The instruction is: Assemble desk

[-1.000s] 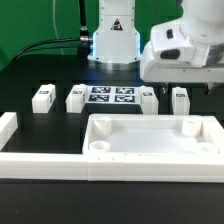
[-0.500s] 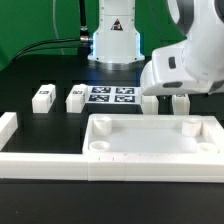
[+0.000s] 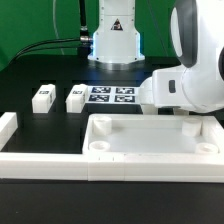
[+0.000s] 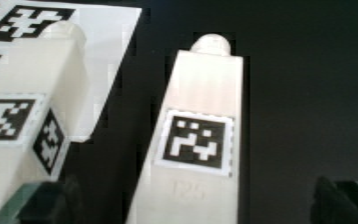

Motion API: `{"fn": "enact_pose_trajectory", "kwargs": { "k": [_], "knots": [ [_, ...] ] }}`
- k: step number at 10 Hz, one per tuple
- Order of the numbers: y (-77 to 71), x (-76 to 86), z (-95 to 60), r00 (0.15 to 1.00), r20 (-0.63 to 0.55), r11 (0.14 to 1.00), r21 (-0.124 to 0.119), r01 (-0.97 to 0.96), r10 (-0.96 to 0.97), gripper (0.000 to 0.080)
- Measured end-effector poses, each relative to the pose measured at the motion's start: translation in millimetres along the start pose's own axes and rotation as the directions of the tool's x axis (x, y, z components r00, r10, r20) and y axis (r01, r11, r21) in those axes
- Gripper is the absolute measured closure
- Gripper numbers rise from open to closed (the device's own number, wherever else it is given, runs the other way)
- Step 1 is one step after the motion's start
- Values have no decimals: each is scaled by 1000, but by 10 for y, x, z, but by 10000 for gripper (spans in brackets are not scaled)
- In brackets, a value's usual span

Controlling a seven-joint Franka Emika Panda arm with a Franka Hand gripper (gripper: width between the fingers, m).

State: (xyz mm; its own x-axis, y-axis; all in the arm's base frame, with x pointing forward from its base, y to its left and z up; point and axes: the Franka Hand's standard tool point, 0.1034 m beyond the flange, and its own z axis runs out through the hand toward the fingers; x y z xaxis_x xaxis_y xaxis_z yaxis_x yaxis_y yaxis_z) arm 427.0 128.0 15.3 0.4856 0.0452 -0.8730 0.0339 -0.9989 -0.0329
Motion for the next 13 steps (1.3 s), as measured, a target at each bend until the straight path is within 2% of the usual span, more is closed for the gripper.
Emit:
{"fn": "enact_pose_trajectory", "kwargs": {
  "k": [3, 4, 5, 6, 7, 8, 11, 13],
  "knots": [
    [-19, 39, 92, 1000, 10, 1000, -5, 3, -3, 150],
    [-18, 48, 100, 1000, 8, 1000, -4, 8, -8, 195],
    [-18, 49, 99, 1000, 7, 1000, -4, 11, -11, 195],
    [-16, 49, 99, 1000, 7, 1000, -4, 13, -13, 370],
    [-13, 50, 99, 1000, 7, 1000, -4, 22, -22, 370],
    [-13, 50, 99, 1000, 7, 1000, -4, 25, -24, 513],
    [-36, 13, 49, 999, 1, 999, -5, 32, -32, 511],
    [-38, -188, -130, 998, 8, 998, -9, 59, -59, 511]
  ]
}}
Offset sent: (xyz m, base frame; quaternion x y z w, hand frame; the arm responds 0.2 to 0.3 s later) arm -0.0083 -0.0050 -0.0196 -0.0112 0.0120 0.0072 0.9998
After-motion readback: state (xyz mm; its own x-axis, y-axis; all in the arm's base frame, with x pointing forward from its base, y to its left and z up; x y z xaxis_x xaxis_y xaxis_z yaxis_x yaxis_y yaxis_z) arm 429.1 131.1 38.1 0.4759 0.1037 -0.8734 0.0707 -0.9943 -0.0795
